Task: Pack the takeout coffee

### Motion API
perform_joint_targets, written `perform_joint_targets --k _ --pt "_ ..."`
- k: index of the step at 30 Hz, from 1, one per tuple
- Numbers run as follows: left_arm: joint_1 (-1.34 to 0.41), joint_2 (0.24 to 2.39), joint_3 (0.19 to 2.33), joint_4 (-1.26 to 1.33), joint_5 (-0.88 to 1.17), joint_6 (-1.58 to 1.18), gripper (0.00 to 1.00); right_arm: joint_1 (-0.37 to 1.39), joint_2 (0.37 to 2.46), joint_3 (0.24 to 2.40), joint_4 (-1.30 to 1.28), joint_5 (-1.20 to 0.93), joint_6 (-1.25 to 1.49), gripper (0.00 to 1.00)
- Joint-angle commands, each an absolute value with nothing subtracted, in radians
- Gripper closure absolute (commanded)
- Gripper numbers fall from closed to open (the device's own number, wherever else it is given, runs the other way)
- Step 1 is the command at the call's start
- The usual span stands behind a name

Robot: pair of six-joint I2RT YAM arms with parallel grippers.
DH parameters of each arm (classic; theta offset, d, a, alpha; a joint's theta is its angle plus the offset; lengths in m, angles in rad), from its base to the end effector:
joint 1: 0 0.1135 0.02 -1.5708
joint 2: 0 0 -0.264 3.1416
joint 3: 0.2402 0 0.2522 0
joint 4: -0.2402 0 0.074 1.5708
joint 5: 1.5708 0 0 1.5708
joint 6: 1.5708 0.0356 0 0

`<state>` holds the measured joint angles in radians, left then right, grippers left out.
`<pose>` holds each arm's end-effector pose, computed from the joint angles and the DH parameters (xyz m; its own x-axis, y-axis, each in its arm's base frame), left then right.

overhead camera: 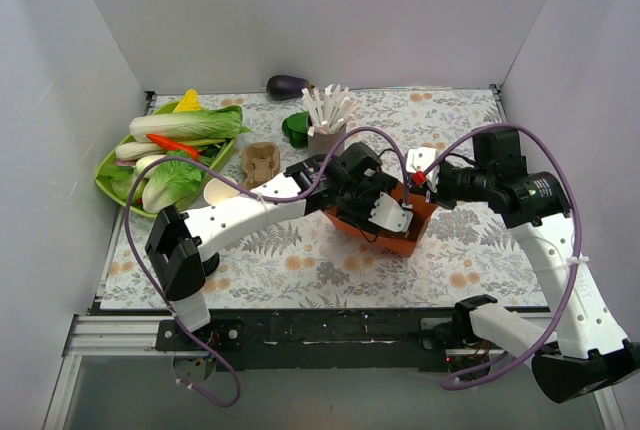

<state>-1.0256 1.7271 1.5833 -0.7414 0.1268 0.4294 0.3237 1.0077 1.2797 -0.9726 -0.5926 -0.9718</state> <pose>0.1939 -0.3284 0.3139 0.0054 0.7874 -0.6164 0.9760 0.1299 0.1746 0.1625 0.0755 0.3936 0.2076 -0.6529 -0.7284 -0.8818 0.1975 -0.4284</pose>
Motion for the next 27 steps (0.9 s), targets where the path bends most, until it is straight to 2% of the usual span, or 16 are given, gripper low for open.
perform_joint_targets --k 1,10,15,27 --pt "-1.043 1.698 1.565 -0.735 0.086 0.429 1.0 0.342 0.993 1.298 -0.954 -0.581 -0.983 0.99" --pt "-1.063 1.697 1.516 -0.698 -0.047 0.433 1.0 0.357 0.942 1.295 -0.913 -0.528 -1.069 0.99" --pt "-1.092 1.666 1.424 -0.589 -0.11 0.403 1.0 0.374 0.91 1.261 -0.885 -0.529 -1.075 0.99" --pt "-1.109 1.675 1.423 -0.505 -0.098 0.259 1.0 0.423 0.902 1.259 -0.937 -0.525 -1.135 0.99"
